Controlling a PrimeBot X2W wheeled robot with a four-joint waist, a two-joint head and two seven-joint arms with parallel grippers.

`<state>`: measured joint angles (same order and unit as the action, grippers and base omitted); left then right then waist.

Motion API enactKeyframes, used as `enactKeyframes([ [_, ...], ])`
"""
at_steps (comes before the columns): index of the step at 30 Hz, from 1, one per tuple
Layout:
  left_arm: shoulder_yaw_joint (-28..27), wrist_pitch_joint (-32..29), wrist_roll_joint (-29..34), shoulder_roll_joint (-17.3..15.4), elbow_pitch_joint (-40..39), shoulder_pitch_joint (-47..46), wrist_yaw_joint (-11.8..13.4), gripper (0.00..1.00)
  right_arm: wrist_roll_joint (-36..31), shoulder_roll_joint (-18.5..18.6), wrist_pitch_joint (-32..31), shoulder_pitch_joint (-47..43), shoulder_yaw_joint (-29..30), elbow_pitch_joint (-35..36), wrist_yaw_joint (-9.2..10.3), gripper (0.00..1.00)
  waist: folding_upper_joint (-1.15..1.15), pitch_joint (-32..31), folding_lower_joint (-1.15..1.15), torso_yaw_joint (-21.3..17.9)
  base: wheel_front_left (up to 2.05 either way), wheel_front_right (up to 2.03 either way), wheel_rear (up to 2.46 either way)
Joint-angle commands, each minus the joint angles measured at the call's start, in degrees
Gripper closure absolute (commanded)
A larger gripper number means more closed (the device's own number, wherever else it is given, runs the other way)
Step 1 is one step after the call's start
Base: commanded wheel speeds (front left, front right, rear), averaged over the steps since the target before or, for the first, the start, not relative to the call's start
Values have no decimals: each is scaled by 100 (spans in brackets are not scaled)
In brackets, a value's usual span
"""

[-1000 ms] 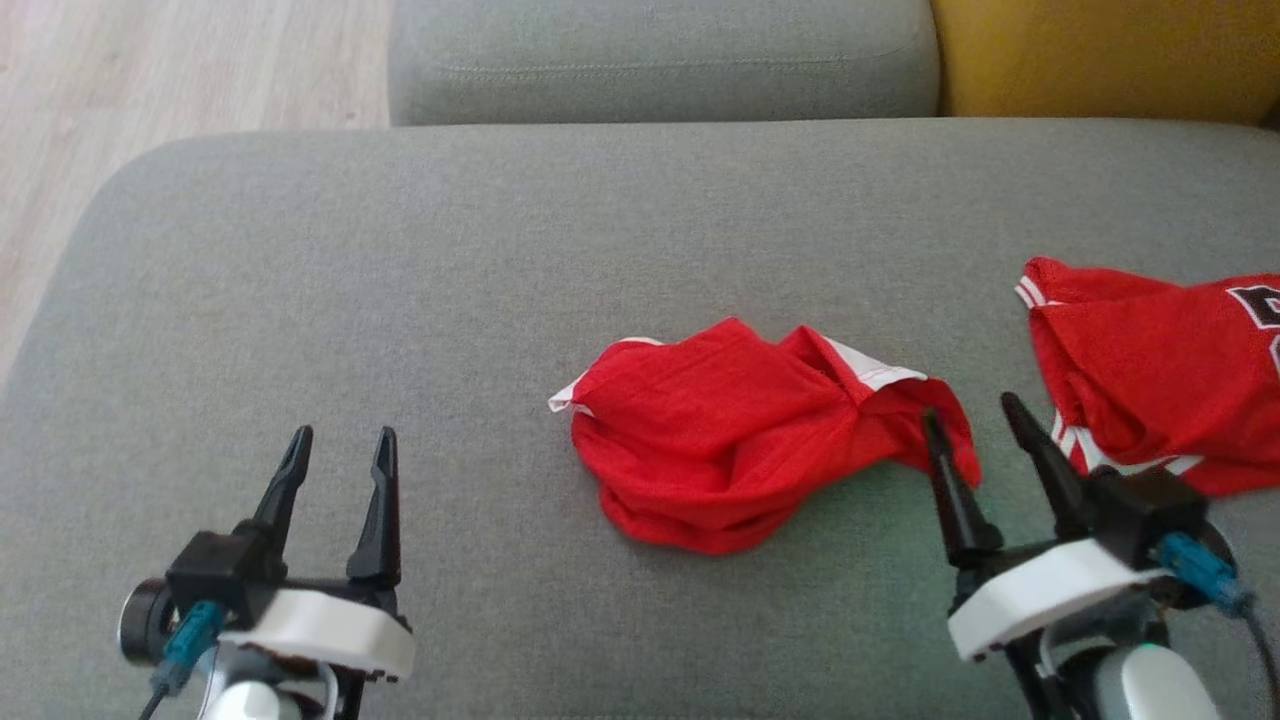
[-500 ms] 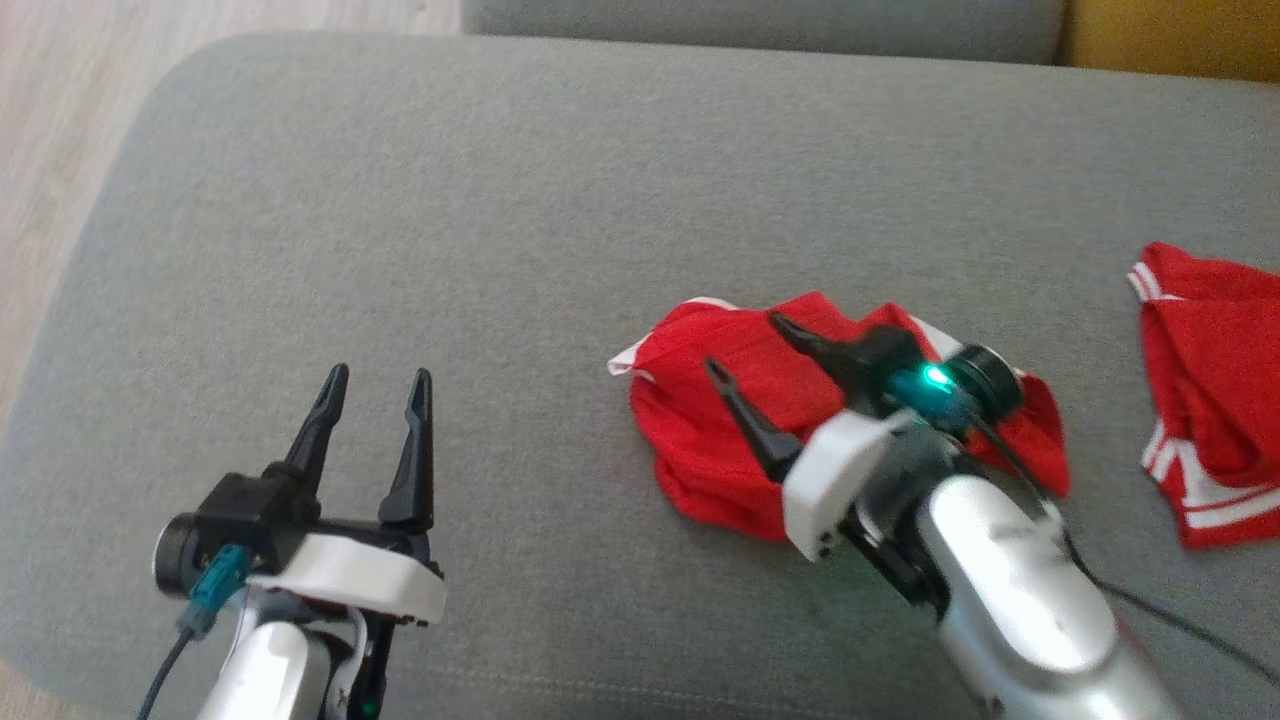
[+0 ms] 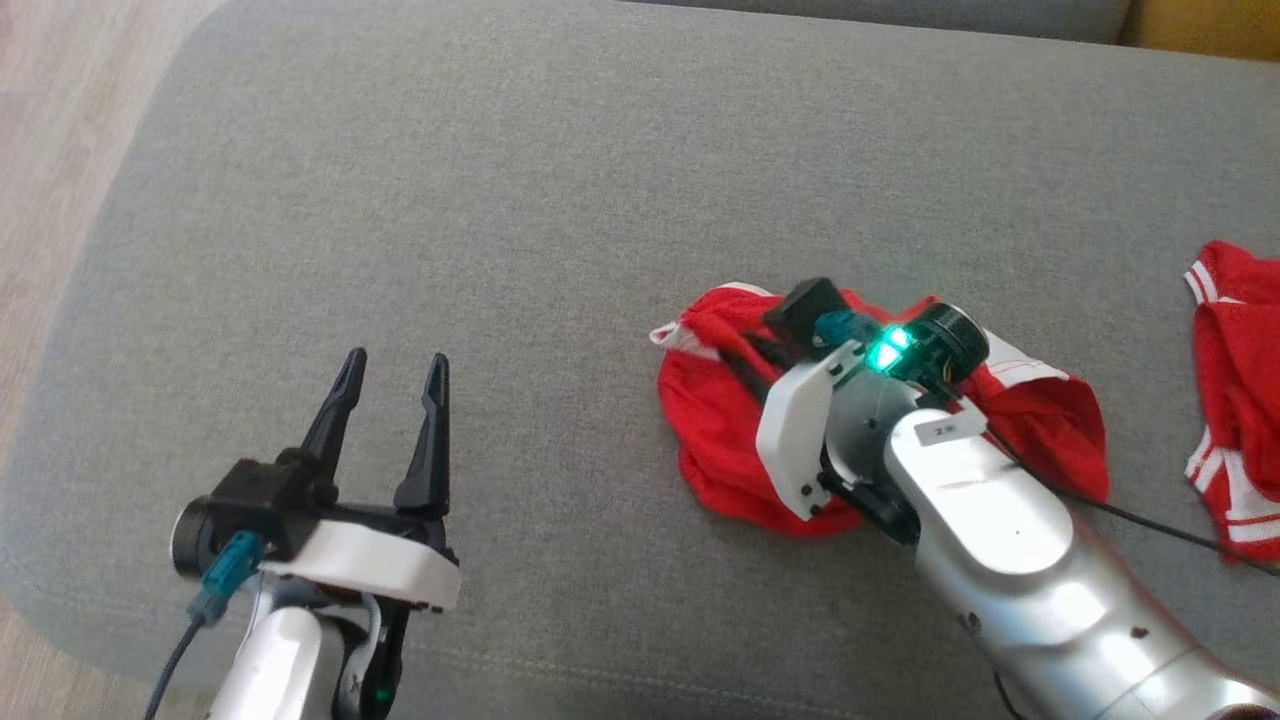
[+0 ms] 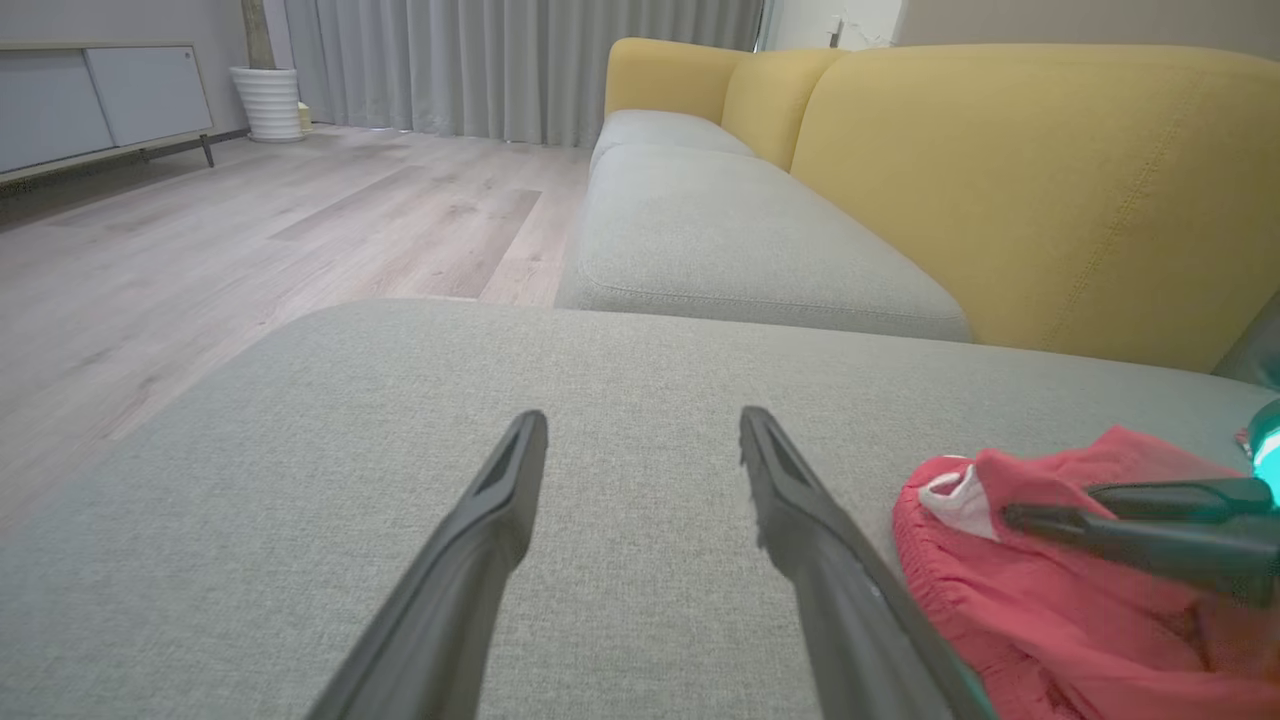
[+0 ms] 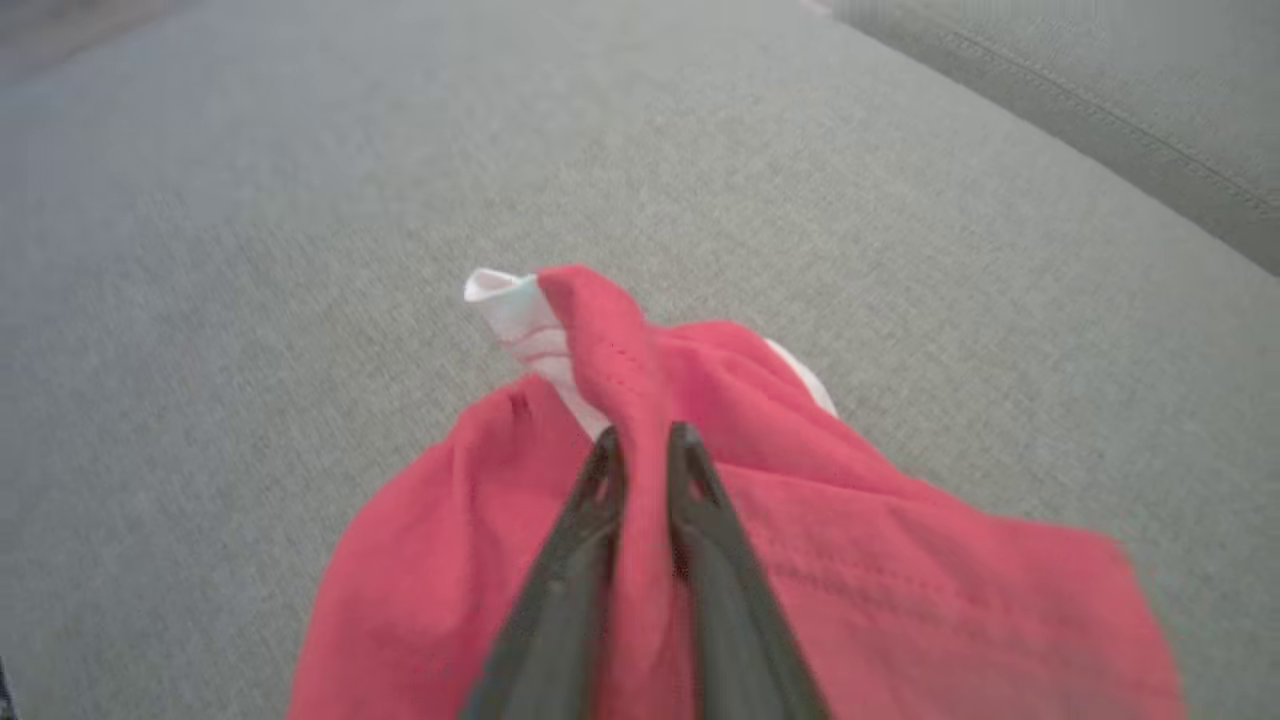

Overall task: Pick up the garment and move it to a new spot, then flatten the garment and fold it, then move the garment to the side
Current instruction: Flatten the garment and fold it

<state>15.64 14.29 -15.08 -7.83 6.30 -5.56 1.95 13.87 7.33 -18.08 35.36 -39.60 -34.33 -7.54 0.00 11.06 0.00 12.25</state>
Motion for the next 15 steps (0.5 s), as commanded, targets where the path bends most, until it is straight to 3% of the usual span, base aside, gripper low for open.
enactKeyframes([
  [1, -266, 70, 61, -21, -179, -271, -21, 0, 62, -168, 210, 163, 74, 164, 5, 100, 0, -10, 0, -24, 0, 0, 0],
  [8, -392, 70, 150, 27, -220, -183, -56, 0, 278, -257, 809, -127, 702, 616, 5, 100, 0, -96, 0, -209, 0, 0, 0],
  [15, -485, 71, 234, 43, -250, -107, -113, 0, 372, -296, 1142, -1293, 2108, 1850, 5, 100, 0, -193, 0, -427, 0, 0, 0],
])
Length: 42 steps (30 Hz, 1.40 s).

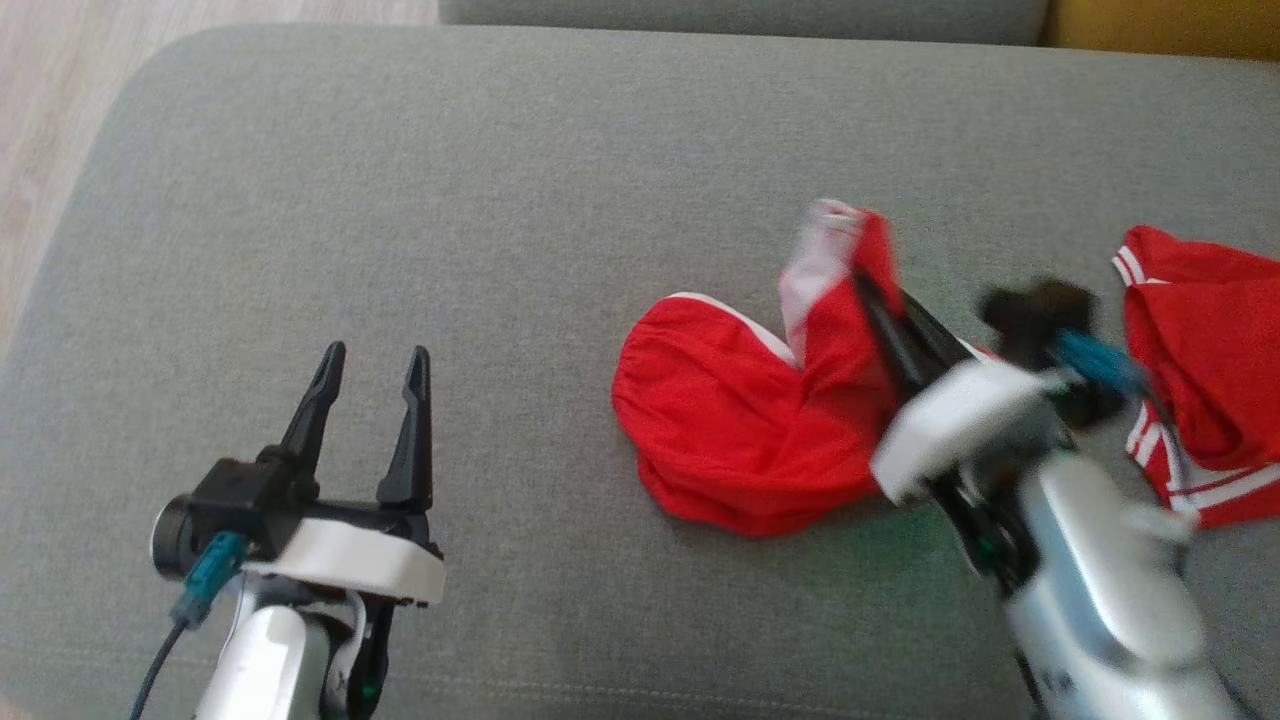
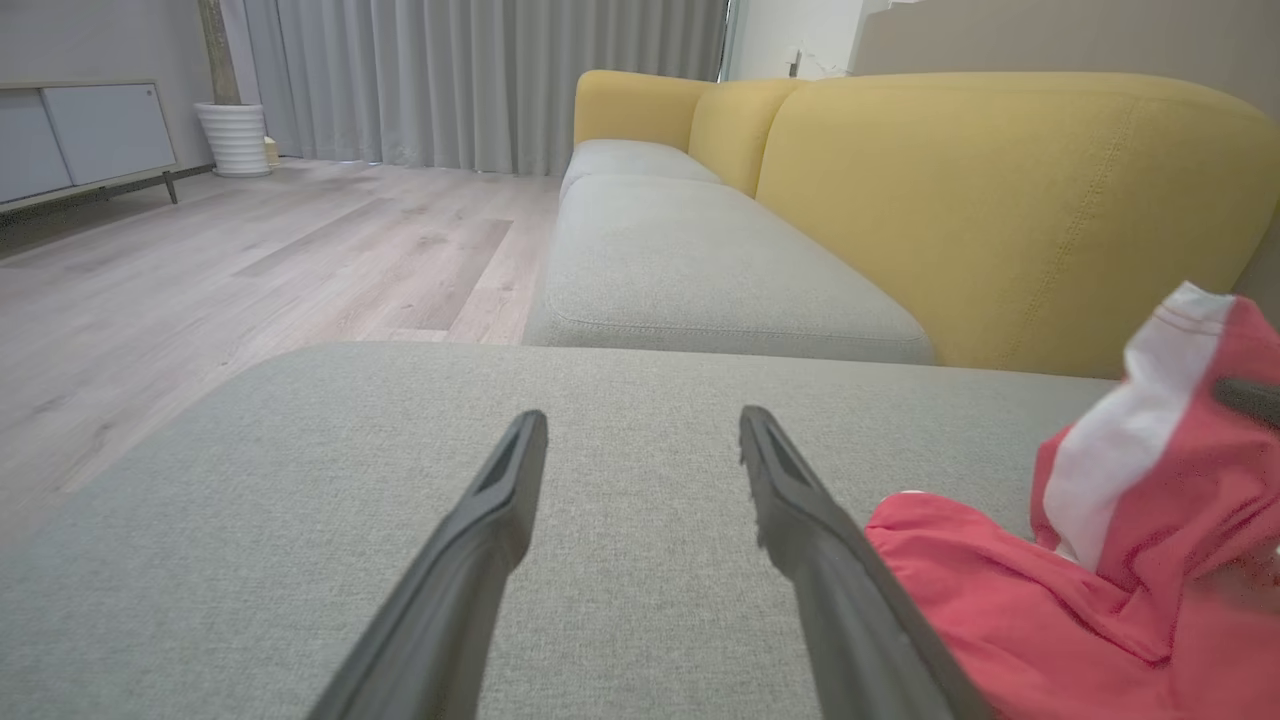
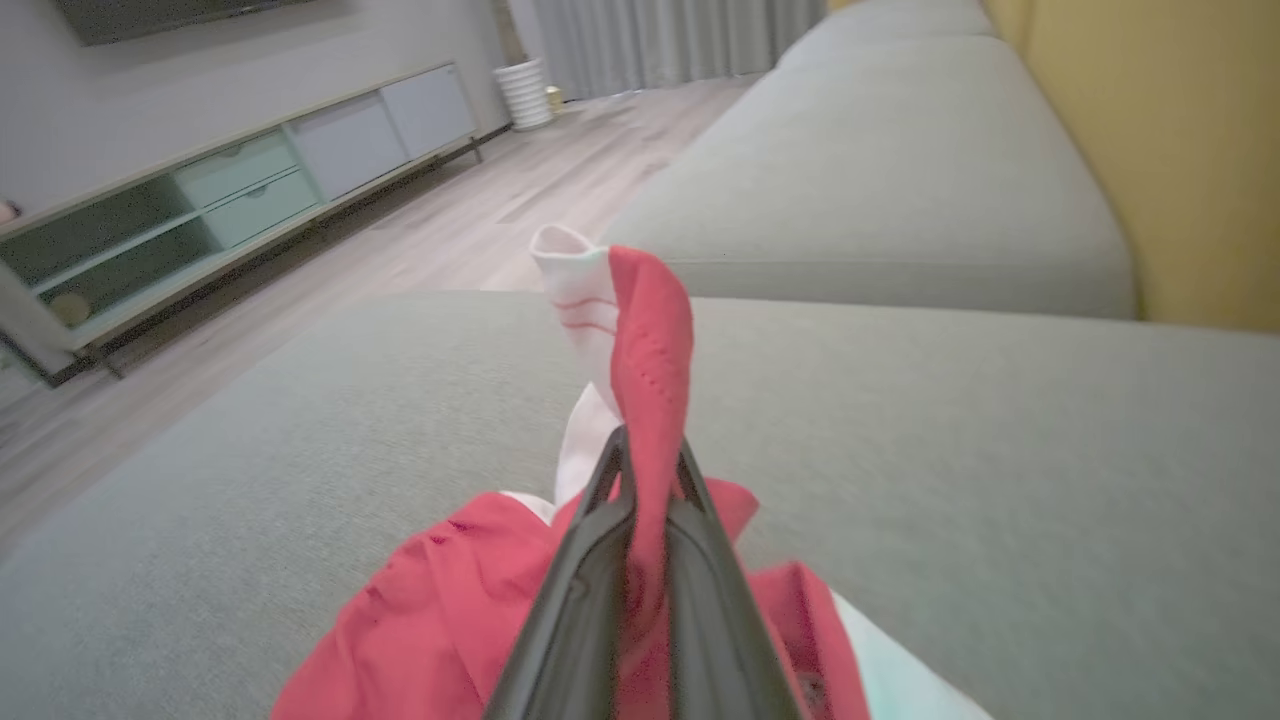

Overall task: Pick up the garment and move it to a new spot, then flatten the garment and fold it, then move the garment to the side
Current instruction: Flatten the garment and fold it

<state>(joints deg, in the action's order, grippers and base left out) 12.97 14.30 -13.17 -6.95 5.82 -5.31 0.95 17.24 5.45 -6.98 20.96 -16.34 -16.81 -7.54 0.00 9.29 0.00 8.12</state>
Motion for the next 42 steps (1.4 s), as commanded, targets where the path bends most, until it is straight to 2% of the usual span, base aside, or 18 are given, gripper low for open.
enactKeyframes([
  [1, -229, 69, 53, -44, -200, -117, -17, 0, 37, -122, 28, -84, 3, 287, 5, 100, 0, -34, 0, -39, 0, 0, 0],
  [6, -265, 70, 88, -43, -194, -48, -38, 0, 25, -212, -102, -1159, 944, 937, 5, 100, 0, -97, 0, -150, 0, 0, 0],
  [9, -275, 70, 99, -44, -179, -19, -53, 0, 93, -244, -125, -1532, 1343, 935, 5, 100, 0, -134, 0, -195, 0, 0, 0],
  [10, -277, 70, 101, -42, -174, -15, -58, 0, 157, -250, -94, -1601, 1452, 891, 5, 75, 0, -141, 0, -206, 0, 0, 0],
  [11, -276, 70, 103, -39, -167, -10, -62, 0, 193, -252, -64, -1657, 1534, 817, 5, 0, 0, -153, 0, -210, 0, 0, 0],
  [17, -292, 70, 114, -59, -130, 43, -74, 0, 406, -256, 342, -1699, 1620, 641, 5, 0, 0, -244, 0, -253, 0, 0, 0],
  [24, -337, 70, 116, -107, -113, 229, 6, 0, -221, -257, 641, -1706, 1564, 1340, 5, 0, 0, -441, 0, -317, 0, 0, 0],
  [31, -365, 25, 112, -182, -168, 404, 92, 0, -717, -257, 497, -1897, 1382, 2150, 5, 0, 0, -654, 0, -348, 0, 0, 0],
  [42, -318, -118, 105, -255, -320, 513, 161, 0, -702, -257, 255, -2280, 1229, 2512, 5, 0, 0, -713, 0, -363, 0, 0, 0],
])
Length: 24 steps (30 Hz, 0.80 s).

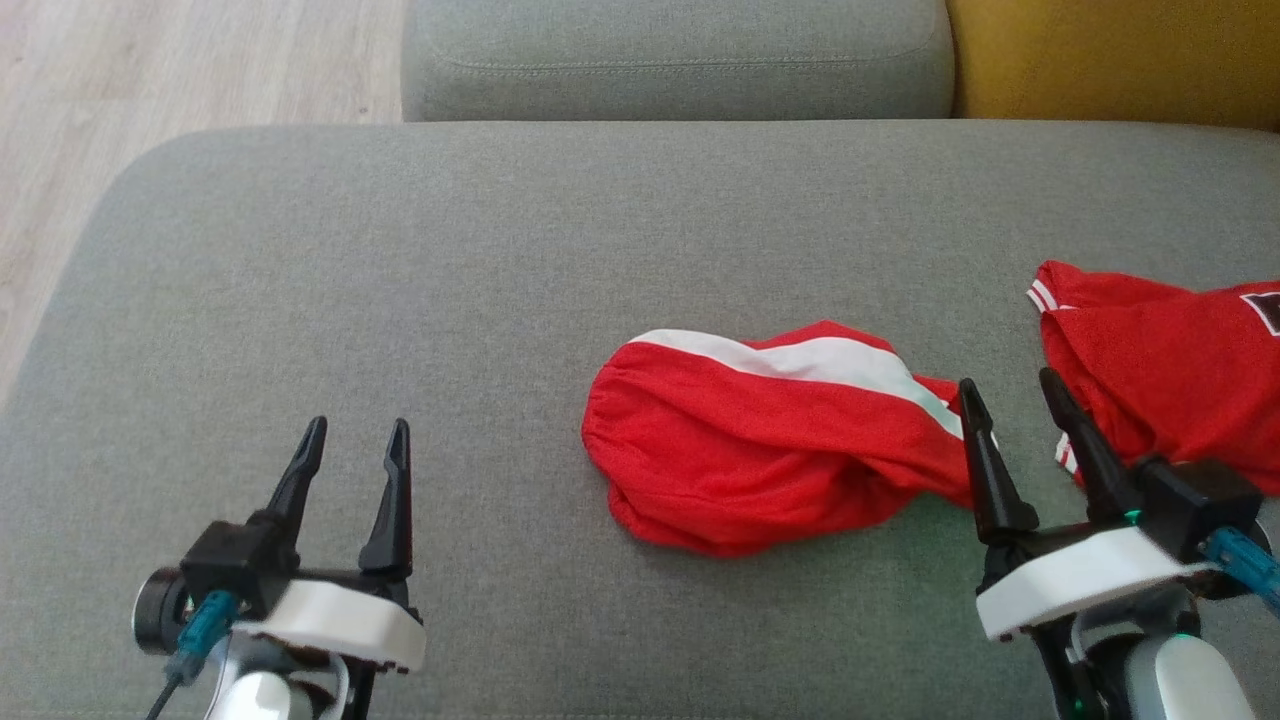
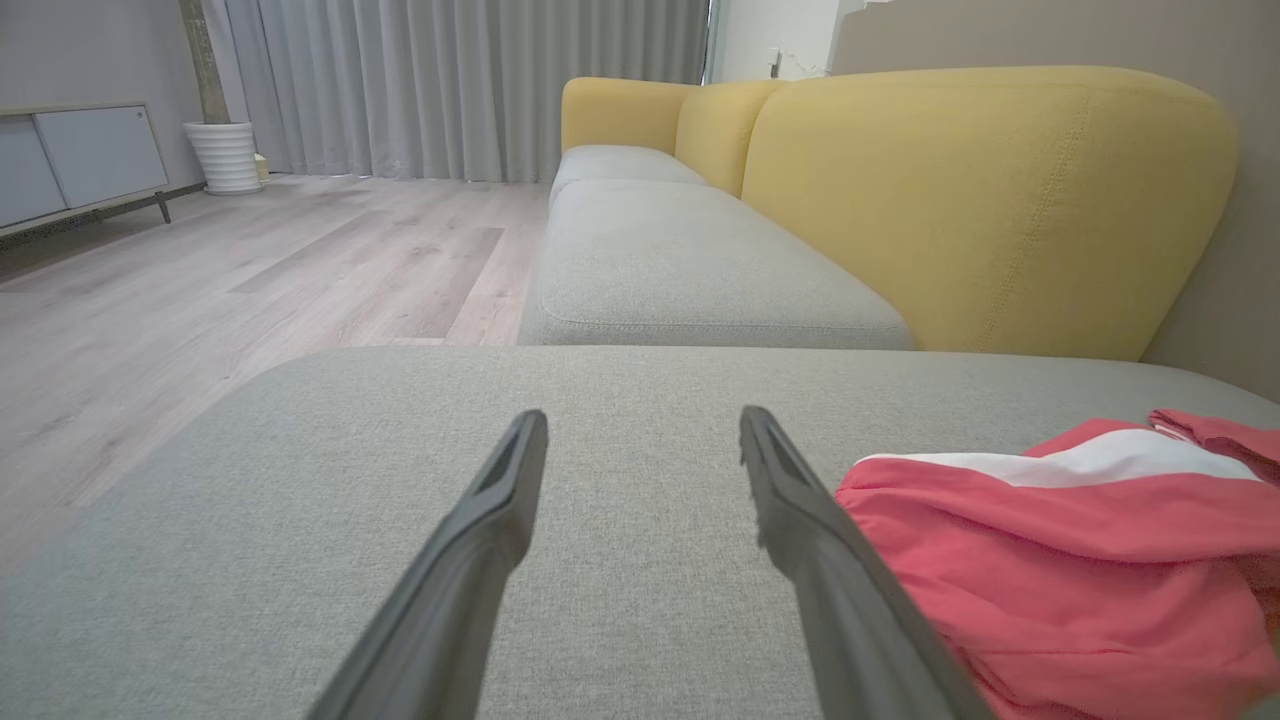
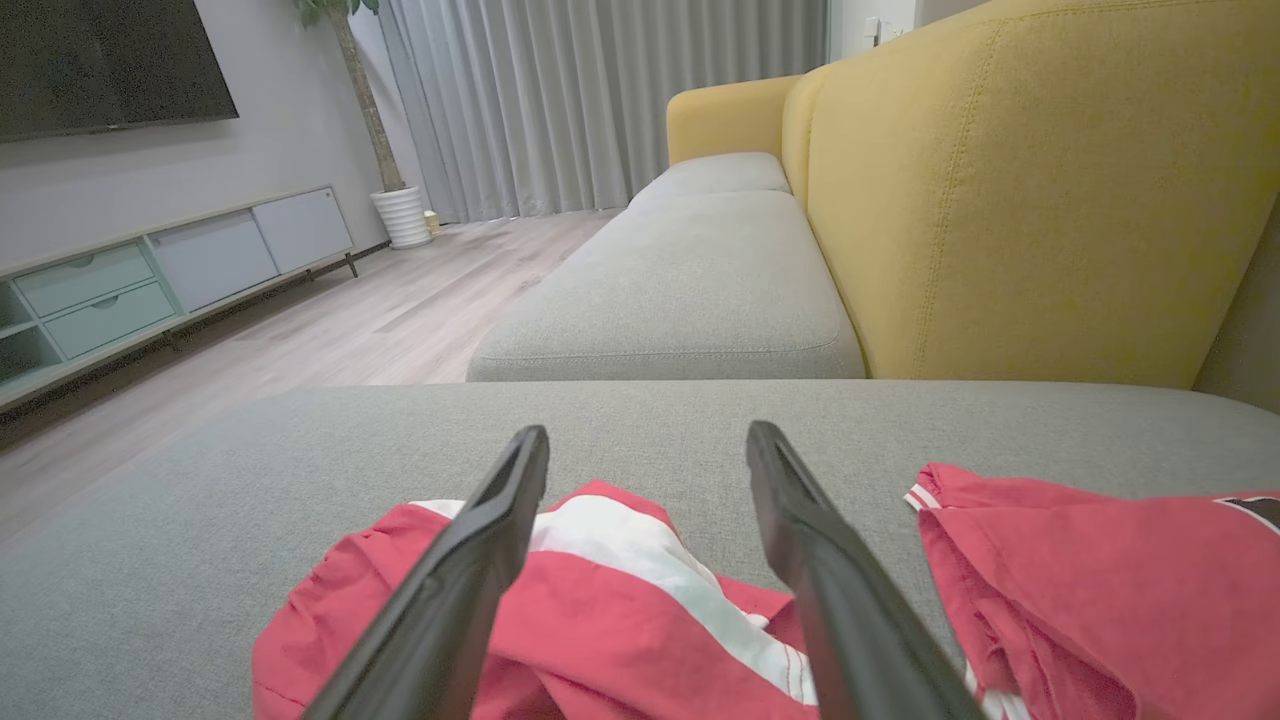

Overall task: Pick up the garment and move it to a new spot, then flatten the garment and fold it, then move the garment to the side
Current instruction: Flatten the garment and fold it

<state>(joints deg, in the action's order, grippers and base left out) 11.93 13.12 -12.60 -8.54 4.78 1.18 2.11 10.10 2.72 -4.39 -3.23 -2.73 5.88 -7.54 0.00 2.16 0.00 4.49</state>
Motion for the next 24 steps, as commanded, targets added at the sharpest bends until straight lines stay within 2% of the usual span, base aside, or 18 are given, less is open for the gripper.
enactKeyframes([
  [1, -209, -5, 43, -98, -221, -134, 47, 0, 23, 16, -7, 135, -132, 245, 5, 0, 0, -3, 0, 0, 0, 0, 0],
  [16, -49, -99, 62, -128, -176, -385, 37, 0, 73, 16, -8, 205, -122, 254, 5, 0, 0, 155, 0, -41, 0, 0, 0],
  [20, 143, -325, -11, -48, -1, -841, -166, 0, 86, 16, -10, 263, -100, 277, 5, 0, 0, 348, 0, -96, 0, 0, 0],
  [24, 384, -689, -193, 102, 428, -1572, -510, 0, 98, 16, -6, 364, -122, 279, 5, 0, 0, 588, 0, -253, 0, 0, 0],
])
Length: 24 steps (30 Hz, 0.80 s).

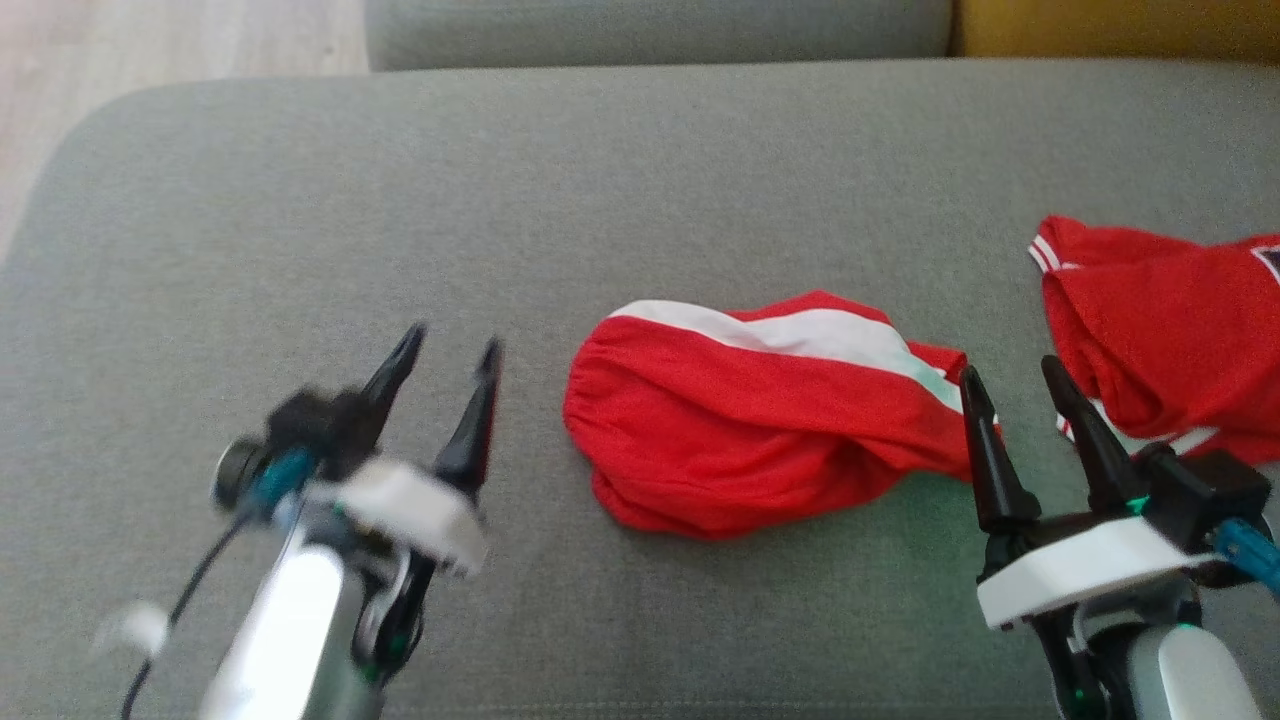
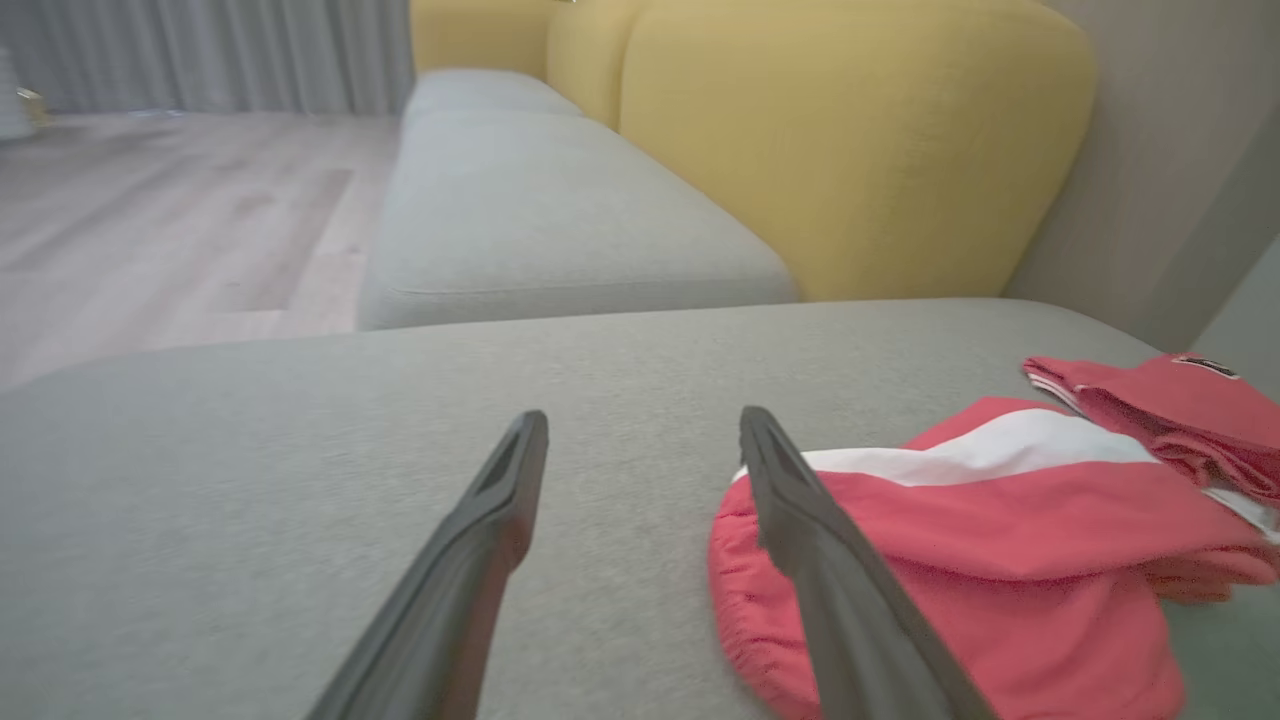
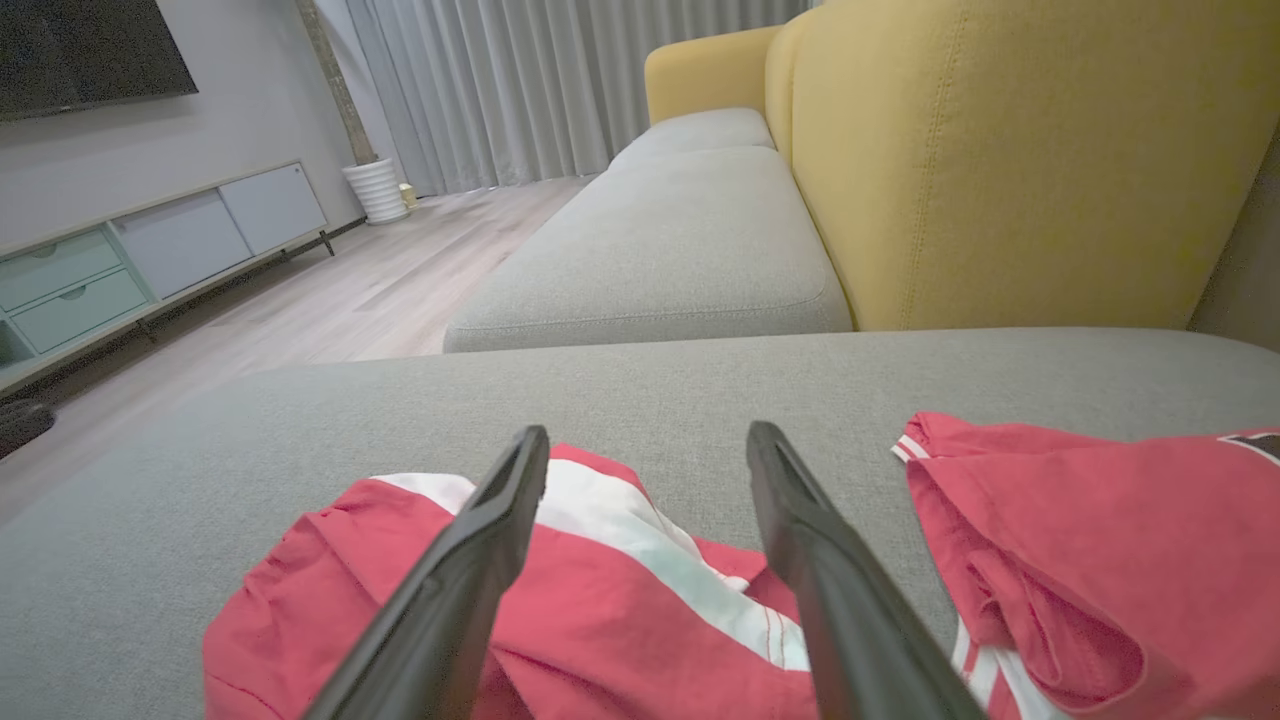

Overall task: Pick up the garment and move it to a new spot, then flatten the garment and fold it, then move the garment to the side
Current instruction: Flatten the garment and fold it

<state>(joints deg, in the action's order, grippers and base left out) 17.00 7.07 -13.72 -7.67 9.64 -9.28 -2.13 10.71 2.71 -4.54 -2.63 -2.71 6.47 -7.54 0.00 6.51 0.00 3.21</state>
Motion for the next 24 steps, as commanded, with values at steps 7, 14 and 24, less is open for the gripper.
enactKeyframes([
  [7, 240, -659, -576, 224, 1427, -1819, -445, 0, 120, 17, 66, 500, -265, 131, 5, 0, 0, 509, 0, -527, 0, 0, 0],
  [14, 594, -1083, -1041, 265, 2866, -2546, -527, 0, 214, 17, 157, 601, -334, 3, 5, 0, 0, 655, 0, -819, 0, 0, 0],
  [24, 1196, -486, -1433, -16, 3652, -3102, -535, 100, 341, 17, 271, 604, -234, -95, 5, 0, 0, 687, 0, -849, 0, 0, 0],
])
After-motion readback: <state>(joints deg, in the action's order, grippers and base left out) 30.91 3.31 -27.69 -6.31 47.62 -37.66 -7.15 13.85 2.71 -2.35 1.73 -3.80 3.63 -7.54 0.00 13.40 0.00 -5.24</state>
